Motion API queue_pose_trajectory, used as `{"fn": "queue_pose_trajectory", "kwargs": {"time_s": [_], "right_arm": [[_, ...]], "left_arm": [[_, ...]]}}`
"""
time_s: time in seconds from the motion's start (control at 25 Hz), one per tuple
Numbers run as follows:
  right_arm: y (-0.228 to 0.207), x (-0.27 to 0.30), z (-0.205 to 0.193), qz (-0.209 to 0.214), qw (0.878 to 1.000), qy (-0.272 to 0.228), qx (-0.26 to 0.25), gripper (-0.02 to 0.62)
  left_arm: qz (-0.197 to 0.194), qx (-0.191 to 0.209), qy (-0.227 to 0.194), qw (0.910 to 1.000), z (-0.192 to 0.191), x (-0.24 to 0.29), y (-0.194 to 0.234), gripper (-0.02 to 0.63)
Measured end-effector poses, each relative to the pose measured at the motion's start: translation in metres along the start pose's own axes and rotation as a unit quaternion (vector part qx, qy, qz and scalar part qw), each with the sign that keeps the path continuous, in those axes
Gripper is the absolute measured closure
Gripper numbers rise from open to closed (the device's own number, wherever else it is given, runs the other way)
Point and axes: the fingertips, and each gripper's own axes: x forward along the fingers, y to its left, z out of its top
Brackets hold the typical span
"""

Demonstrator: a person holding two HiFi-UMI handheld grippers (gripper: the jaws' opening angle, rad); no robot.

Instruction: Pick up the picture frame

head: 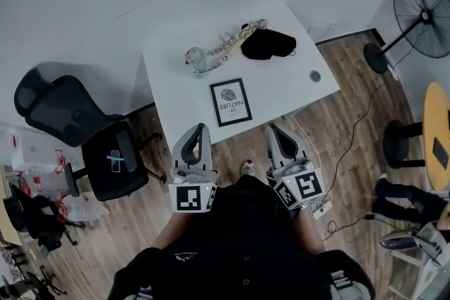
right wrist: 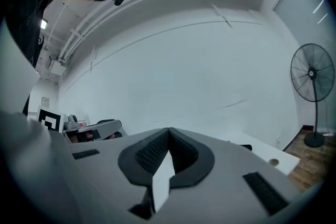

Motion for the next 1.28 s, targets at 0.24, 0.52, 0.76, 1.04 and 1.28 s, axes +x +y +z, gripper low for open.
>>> {"fn": "queue_pose_trajectory", "kwargs": {"time_s": [0.24, 0.52, 0.76, 1.04, 1.28], "right_arm": [[-0.036, 0.012, 0.003, 0.040, 0.999, 0.008, 0.000, 0.597], [-0.067, 0.029, -0.004, 0.069, 0.997, 0.024, 0.010, 0.597], [-0.062, 0.047, -0.017, 0.095, 0.994, 0.046, 0.019, 0.597], [-0.062, 0.066, -0.043, 0.097, 0.992, 0.078, 0.019, 0.597], [-0.076, 0.089, -0.066, 0.083, 0.990, 0.113, 0.034, 0.597]], "left_arm": [[0.047, 0.007, 0.000, 0.9989, -0.005, 0.020, -0.016, 0.600], [0.096, 0.012, 0.014, 0.9953, -0.016, 0.030, -0.022, 0.600], [0.123, 0.013, 0.039, 0.9915, -0.030, 0.025, -0.006, 0.600], [0.123, 0.002, 0.073, 0.9898, -0.062, 0.033, 0.009, 0.600], [0.103, -0.012, 0.094, 0.9902, -0.089, 0.063, 0.021, 0.600]]}}
